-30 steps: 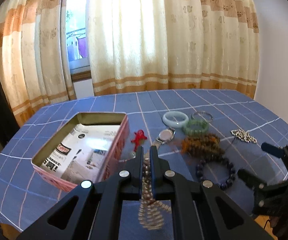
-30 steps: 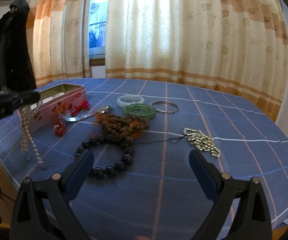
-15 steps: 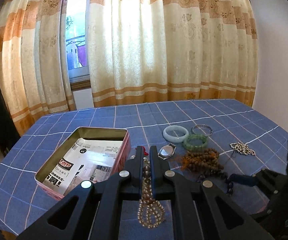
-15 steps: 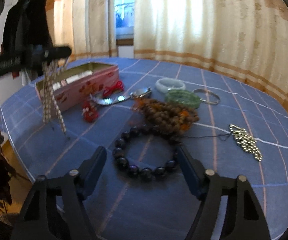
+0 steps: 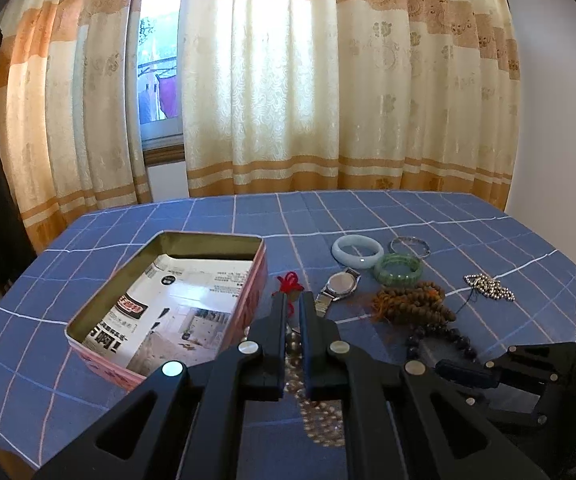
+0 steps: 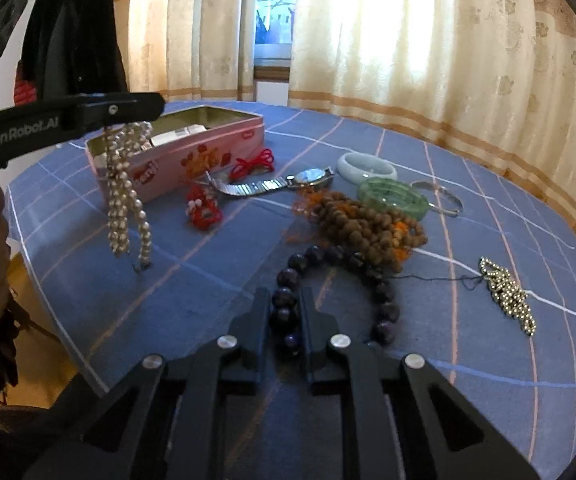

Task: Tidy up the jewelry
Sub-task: 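Carry the pearl necklace and black bead bracelet over the pink tin with both tools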

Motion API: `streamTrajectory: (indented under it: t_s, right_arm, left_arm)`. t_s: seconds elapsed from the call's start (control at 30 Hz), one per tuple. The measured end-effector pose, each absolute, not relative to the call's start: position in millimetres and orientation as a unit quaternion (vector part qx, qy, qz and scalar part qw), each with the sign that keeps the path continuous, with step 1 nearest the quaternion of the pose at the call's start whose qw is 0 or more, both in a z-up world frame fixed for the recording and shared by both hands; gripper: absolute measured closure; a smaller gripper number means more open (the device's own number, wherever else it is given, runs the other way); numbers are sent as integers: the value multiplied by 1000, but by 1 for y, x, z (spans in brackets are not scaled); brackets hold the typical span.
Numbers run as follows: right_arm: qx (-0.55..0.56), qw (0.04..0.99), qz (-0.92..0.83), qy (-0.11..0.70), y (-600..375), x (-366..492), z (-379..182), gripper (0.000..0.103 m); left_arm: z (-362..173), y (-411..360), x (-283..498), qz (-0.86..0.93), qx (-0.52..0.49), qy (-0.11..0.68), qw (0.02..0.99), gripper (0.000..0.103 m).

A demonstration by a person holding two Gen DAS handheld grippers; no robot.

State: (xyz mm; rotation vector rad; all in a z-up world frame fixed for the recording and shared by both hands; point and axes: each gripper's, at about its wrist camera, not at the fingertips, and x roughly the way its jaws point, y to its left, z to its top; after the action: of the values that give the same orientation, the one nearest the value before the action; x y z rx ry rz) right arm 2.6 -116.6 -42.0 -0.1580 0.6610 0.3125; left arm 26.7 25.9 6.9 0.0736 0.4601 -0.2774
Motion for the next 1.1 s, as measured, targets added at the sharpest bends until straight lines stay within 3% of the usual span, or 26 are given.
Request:
streamTrajectory:
  t_s: [0.57,1.1]
  right_arm:
    - [-27,943,177,280,-128,1,-2,87]
    - [-45,947,208,240,-106,33,46,87]
  left_arm:
    - [31,29,28,-137,41,201,969,98]
    - [78,50,42,-110,64,153,980,98]
